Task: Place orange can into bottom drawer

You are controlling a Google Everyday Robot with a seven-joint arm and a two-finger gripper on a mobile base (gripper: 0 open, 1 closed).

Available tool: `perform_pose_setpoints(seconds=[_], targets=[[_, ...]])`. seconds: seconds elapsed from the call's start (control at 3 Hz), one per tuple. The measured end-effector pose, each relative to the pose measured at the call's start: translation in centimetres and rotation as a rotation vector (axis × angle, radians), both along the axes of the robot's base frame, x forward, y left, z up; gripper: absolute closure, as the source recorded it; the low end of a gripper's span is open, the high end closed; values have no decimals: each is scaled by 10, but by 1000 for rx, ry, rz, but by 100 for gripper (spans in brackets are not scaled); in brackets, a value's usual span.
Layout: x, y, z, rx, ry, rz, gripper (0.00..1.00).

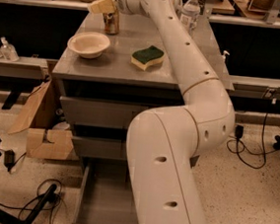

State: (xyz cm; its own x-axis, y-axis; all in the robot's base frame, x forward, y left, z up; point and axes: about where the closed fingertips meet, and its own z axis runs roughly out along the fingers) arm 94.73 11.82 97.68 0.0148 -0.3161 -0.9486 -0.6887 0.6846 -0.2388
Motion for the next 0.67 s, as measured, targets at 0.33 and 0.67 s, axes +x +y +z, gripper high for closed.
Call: perform_pose_setpoints(seconds=[0.33,0.67], targets=[[18,-12,-8,-16,-36,-35,0],[30,-7,-23,14,-22,-66,0]])
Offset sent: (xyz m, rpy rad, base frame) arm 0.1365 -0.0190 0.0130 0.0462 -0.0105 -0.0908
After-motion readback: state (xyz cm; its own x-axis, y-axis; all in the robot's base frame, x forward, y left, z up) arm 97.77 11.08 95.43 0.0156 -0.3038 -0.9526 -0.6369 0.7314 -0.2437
